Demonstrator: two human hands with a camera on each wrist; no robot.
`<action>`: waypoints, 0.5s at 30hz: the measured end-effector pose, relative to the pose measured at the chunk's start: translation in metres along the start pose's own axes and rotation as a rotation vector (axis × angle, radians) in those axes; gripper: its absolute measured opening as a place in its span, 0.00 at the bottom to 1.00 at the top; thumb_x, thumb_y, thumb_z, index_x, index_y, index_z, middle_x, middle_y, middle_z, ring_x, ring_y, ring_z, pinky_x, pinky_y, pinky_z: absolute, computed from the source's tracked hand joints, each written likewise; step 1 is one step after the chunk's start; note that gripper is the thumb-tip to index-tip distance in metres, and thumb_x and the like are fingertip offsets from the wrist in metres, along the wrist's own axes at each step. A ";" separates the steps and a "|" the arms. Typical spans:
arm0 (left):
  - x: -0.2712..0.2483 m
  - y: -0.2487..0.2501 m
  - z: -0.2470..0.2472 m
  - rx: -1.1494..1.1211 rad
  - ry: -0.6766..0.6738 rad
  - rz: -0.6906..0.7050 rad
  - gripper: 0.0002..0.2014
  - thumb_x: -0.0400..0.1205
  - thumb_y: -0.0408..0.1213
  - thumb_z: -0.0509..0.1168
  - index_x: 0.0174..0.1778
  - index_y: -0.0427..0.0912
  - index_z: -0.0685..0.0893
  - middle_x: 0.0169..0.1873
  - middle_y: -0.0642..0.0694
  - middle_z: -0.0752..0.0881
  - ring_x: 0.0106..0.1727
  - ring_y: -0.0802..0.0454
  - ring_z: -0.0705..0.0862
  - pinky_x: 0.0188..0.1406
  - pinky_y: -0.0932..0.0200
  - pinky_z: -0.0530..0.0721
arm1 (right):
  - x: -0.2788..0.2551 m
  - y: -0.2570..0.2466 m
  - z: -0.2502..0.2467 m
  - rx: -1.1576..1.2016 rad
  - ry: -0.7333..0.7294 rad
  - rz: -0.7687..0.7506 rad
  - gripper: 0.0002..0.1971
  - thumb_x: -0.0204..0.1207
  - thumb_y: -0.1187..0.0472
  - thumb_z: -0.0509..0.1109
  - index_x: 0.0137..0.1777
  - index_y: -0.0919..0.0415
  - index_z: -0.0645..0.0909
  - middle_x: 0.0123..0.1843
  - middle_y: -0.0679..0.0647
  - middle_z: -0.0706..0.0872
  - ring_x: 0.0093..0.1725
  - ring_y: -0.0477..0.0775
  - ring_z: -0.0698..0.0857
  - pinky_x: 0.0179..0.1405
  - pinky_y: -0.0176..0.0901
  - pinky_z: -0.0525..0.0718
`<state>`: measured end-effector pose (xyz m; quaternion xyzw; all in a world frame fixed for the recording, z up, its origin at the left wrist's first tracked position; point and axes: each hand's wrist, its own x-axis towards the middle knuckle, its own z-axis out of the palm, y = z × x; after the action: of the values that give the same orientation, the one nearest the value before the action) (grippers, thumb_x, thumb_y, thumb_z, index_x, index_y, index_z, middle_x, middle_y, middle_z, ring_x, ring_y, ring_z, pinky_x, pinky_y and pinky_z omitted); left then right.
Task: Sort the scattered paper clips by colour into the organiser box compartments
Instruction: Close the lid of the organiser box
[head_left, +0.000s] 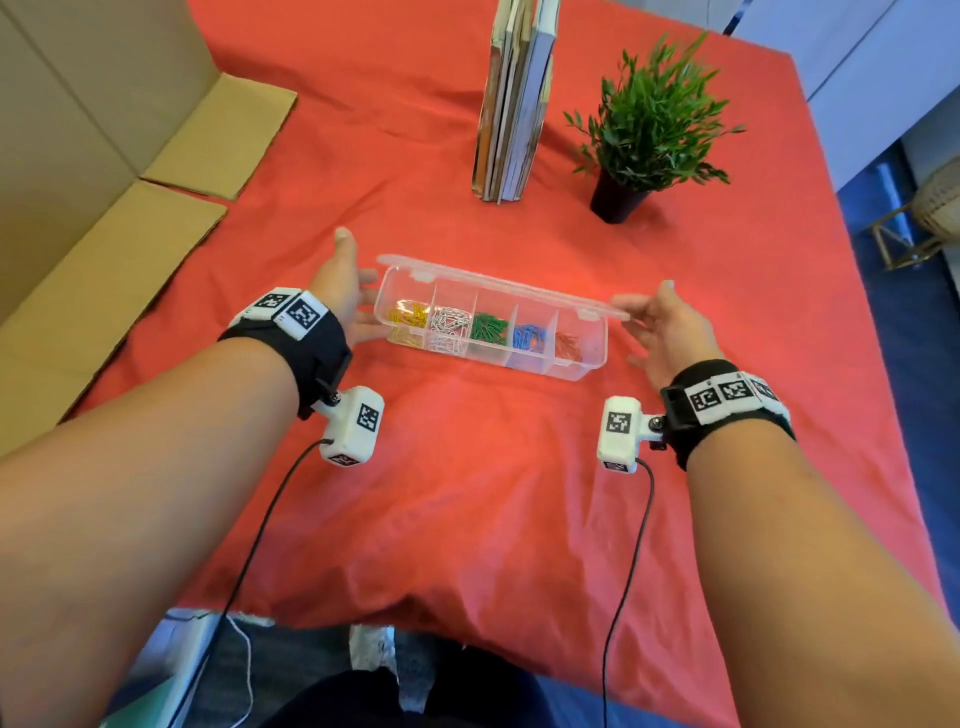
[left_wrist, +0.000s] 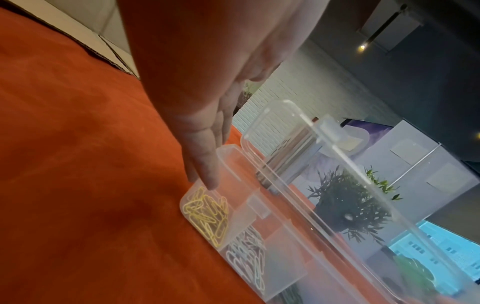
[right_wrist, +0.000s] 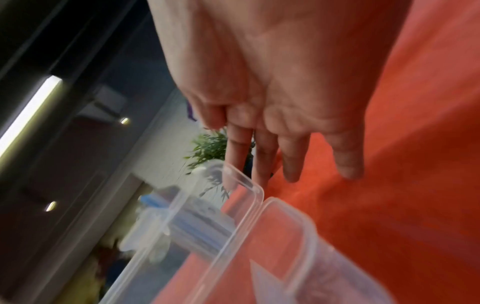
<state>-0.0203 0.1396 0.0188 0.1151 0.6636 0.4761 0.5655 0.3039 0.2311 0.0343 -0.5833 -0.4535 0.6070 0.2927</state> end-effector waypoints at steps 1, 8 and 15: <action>-0.003 0.001 0.000 0.013 -0.022 0.001 0.37 0.77 0.70 0.42 0.59 0.42 0.77 0.52 0.42 0.85 0.50 0.41 0.86 0.48 0.47 0.86 | -0.003 0.000 -0.001 -0.168 -0.026 -0.046 0.20 0.84 0.47 0.52 0.56 0.53 0.85 0.63 0.47 0.83 0.68 0.48 0.75 0.63 0.50 0.68; -0.007 -0.002 -0.002 0.283 -0.009 0.063 0.17 0.80 0.32 0.64 0.65 0.41 0.79 0.48 0.43 0.86 0.36 0.50 0.86 0.37 0.55 0.86 | -0.022 0.022 0.035 -1.108 0.025 -0.145 0.39 0.75 0.46 0.67 0.83 0.44 0.51 0.80 0.60 0.56 0.79 0.65 0.63 0.80 0.54 0.63; -0.003 -0.005 -0.003 0.332 -0.002 0.104 0.21 0.78 0.26 0.60 0.67 0.44 0.79 0.51 0.40 0.87 0.42 0.47 0.87 0.43 0.54 0.89 | -0.016 0.028 0.045 -1.410 -0.072 -0.097 0.41 0.74 0.38 0.63 0.82 0.39 0.43 0.85 0.46 0.34 0.85 0.57 0.45 0.77 0.76 0.51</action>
<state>-0.0196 0.1334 0.0168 0.2416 0.7256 0.3883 0.5142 0.2669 0.1956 0.0121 -0.5925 -0.7734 0.1741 -0.1433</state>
